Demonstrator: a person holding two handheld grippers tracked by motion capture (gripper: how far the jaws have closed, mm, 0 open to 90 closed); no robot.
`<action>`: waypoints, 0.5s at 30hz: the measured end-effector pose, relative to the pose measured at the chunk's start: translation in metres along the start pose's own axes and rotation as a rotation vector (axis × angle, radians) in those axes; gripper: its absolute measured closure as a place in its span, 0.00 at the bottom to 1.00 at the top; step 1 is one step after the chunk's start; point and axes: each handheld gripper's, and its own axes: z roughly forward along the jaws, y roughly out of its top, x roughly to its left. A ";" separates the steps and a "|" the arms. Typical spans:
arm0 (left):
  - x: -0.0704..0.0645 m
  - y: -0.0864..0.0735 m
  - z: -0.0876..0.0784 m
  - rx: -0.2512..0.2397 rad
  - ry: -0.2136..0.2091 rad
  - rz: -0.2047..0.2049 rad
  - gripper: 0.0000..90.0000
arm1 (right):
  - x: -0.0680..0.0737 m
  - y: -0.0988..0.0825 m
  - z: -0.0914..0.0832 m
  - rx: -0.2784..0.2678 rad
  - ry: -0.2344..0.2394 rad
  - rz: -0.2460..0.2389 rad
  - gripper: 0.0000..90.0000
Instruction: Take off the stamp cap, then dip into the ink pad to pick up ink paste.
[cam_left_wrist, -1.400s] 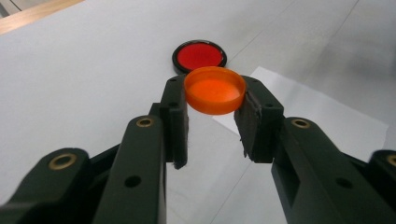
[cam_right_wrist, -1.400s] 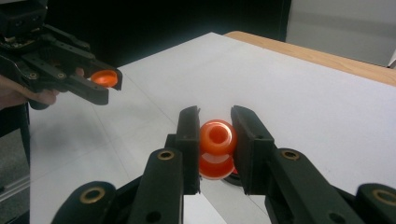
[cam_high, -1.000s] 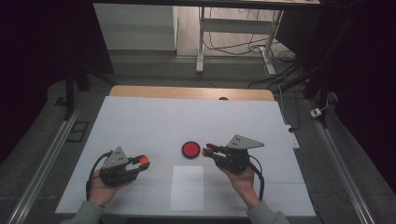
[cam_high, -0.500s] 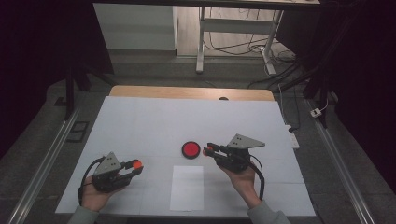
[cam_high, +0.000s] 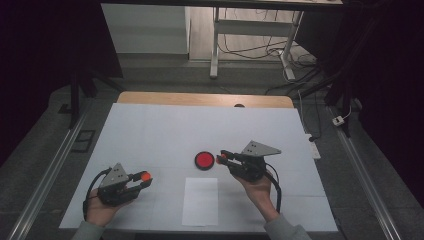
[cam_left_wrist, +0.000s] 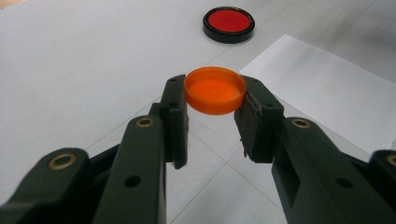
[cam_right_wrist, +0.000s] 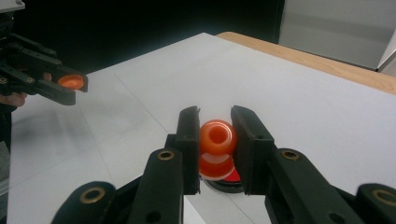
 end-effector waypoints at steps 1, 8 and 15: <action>0.000 0.000 0.000 0.001 -0.001 0.000 0.73 | 0.000 0.000 0.001 0.002 0.001 -0.001 0.80; 0.000 0.000 0.001 0.001 0.000 -0.001 0.73 | -0.004 0.003 0.006 0.005 -0.006 -0.005 0.80; 0.000 0.000 0.000 -0.003 0.000 0.000 0.73 | -0.009 0.004 0.016 0.020 -0.007 -0.001 0.80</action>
